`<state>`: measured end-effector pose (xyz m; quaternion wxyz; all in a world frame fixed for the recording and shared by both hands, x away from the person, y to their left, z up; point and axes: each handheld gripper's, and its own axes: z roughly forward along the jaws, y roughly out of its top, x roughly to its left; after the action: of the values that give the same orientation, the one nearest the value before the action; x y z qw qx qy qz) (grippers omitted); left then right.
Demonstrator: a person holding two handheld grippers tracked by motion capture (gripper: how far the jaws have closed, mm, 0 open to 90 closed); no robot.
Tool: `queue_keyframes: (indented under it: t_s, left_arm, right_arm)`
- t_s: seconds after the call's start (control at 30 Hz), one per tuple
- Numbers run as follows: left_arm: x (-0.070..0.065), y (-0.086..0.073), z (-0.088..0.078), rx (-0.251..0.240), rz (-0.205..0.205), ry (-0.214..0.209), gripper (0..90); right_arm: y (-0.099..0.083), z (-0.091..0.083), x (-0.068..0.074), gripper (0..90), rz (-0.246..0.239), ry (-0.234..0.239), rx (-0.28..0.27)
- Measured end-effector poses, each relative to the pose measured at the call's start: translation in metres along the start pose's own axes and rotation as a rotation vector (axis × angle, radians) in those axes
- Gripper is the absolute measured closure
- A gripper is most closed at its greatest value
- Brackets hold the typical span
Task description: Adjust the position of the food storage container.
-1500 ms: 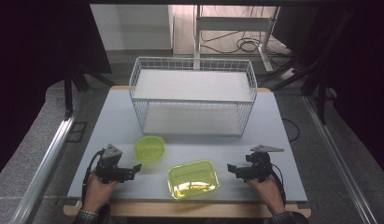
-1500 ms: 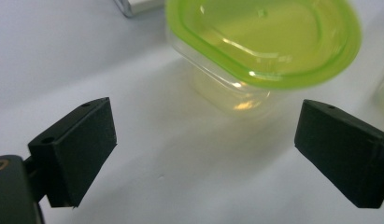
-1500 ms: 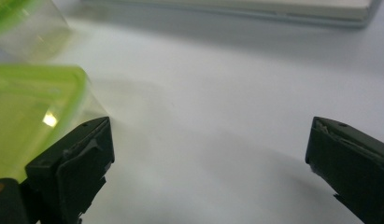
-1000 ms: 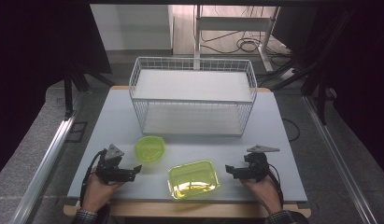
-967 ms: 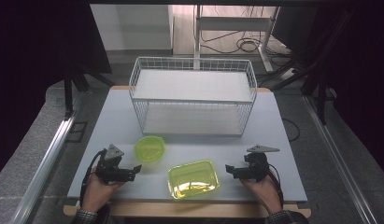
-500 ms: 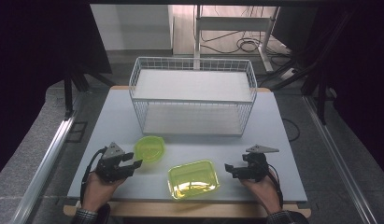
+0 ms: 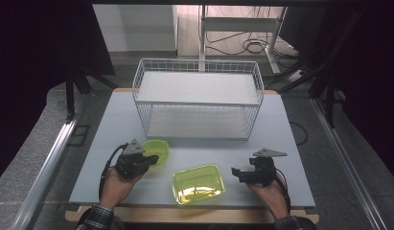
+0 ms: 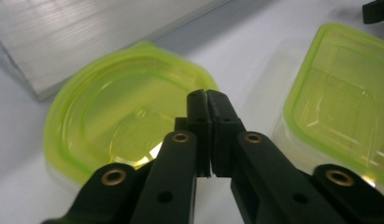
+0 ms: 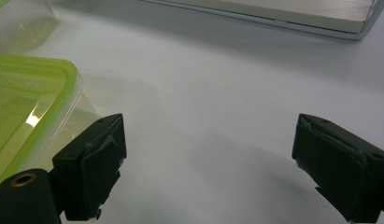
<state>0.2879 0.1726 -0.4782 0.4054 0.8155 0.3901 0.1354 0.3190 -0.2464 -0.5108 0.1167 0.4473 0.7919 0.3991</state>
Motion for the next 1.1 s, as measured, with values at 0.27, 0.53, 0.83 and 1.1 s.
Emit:
queue_keyframes:
  t_s: [0.27, 0.53, 0.83, 1.1]
  left_arm:
    - [-0.002, 0.023, 0.018, 0.002, 0.013, -0.042, 90.0]
    - [-0.003, 0.037, 0.042, 0.034, 0.023, -0.036, 90.0]
    - [0.000, 0.039, 0.062, 0.090, 0.023, 0.007, 90.0]
    - [0.007, 0.033, 0.056, 0.089, 0.004, 0.008, 90.0]
  right_arm:
    - [0.000, 0.001, 0.000, 10.5, -0.012, -0.008, 0.013]
    - [0.000, 0.000, -0.001, 10.8, -0.027, -0.015, 0.016]
    - [-0.001, 0.002, -0.001, 11.1, -0.041, -0.021, 0.029]
    - [-0.001, 0.002, -0.002, 11.4, -0.038, -0.024, 0.030]
